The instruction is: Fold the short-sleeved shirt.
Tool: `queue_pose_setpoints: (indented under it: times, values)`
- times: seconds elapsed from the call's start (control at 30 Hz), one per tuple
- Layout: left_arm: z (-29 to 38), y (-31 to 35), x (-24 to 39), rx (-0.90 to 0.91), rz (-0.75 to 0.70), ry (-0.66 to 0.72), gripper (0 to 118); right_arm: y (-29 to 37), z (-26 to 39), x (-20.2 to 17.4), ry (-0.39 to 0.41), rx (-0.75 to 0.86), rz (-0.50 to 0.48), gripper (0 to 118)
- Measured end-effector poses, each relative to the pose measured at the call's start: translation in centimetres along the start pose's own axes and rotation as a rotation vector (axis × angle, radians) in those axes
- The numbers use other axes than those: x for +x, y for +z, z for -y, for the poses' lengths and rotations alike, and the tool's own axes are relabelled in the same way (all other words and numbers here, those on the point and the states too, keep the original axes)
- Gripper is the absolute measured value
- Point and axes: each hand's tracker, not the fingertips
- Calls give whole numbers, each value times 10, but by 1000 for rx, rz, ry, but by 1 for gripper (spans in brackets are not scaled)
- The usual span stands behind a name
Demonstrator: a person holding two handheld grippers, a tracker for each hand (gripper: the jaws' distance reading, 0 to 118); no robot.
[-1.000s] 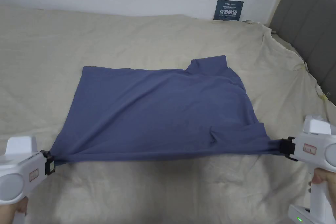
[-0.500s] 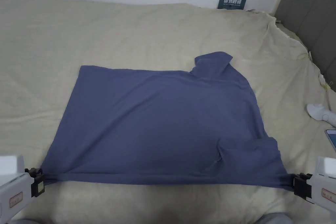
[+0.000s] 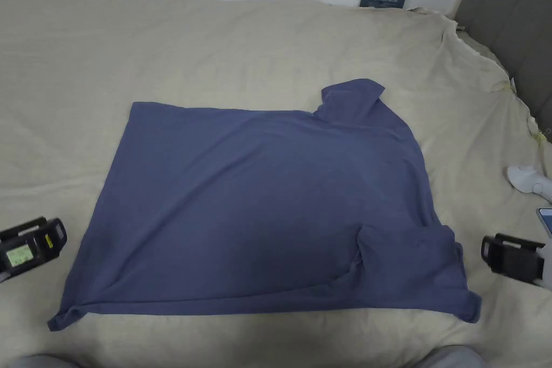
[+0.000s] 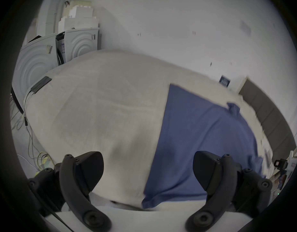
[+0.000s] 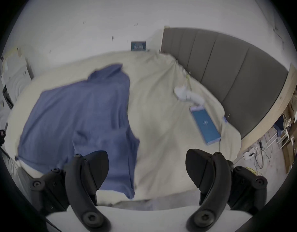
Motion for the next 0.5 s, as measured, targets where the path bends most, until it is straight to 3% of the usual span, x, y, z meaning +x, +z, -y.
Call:
queue_pose_setpoints:
  times: [0.2, 0.33, 0.4, 0.5]
  values:
    - [-10, 18, 64, 255, 10, -152, 111, 39, -18, -33, -30, 324, -28, 107]
    - [3, 15, 93, 346, -21, -234, 108, 48, -9, -61, -15, 429, -107, 108]
    - [10, 17, 102, 377, -9, -258, 99, 48, -3, -72, -10, 449, -92, 108]
    - [18, 22, 110, 410, 29, -272, 74, 47, 5, -82, -6, 456, -100, 104]
